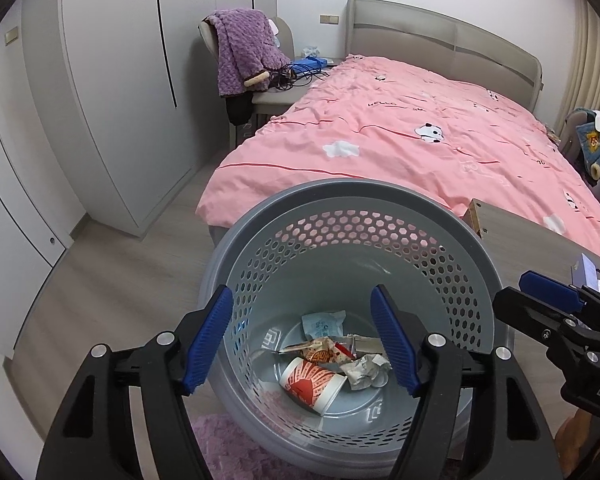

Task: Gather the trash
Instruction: 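Move both open tools from the basket back over the table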

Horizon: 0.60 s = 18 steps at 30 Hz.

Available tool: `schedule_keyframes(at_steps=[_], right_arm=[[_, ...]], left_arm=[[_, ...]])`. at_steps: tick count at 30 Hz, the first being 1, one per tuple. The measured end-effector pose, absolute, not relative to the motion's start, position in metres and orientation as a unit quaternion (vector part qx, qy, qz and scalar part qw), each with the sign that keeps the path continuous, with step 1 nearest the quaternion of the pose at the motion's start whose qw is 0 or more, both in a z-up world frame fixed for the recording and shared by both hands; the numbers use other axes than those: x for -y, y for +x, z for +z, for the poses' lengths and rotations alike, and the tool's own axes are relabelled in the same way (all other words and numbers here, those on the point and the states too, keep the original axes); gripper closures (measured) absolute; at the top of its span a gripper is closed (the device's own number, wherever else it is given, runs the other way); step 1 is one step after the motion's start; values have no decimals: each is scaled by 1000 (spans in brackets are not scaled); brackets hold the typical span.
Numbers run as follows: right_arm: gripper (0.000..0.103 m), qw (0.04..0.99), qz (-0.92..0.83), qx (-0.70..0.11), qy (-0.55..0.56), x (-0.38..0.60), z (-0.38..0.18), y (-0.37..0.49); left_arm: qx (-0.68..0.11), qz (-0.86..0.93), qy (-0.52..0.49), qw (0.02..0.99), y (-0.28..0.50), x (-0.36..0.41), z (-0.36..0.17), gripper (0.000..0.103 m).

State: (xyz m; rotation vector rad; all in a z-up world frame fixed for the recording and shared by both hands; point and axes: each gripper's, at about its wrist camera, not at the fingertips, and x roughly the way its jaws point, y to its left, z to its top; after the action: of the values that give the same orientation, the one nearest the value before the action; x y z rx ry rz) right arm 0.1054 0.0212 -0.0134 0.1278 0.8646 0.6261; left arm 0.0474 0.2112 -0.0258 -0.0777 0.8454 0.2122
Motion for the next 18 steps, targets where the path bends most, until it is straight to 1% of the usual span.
schedule_keyframes(at_steps=[18], right_arm=[[39, 873, 268, -404, 50, 2, -13, 84]], left_arm=[[-400, 103, -30, 910, 31, -193, -19, 32]])
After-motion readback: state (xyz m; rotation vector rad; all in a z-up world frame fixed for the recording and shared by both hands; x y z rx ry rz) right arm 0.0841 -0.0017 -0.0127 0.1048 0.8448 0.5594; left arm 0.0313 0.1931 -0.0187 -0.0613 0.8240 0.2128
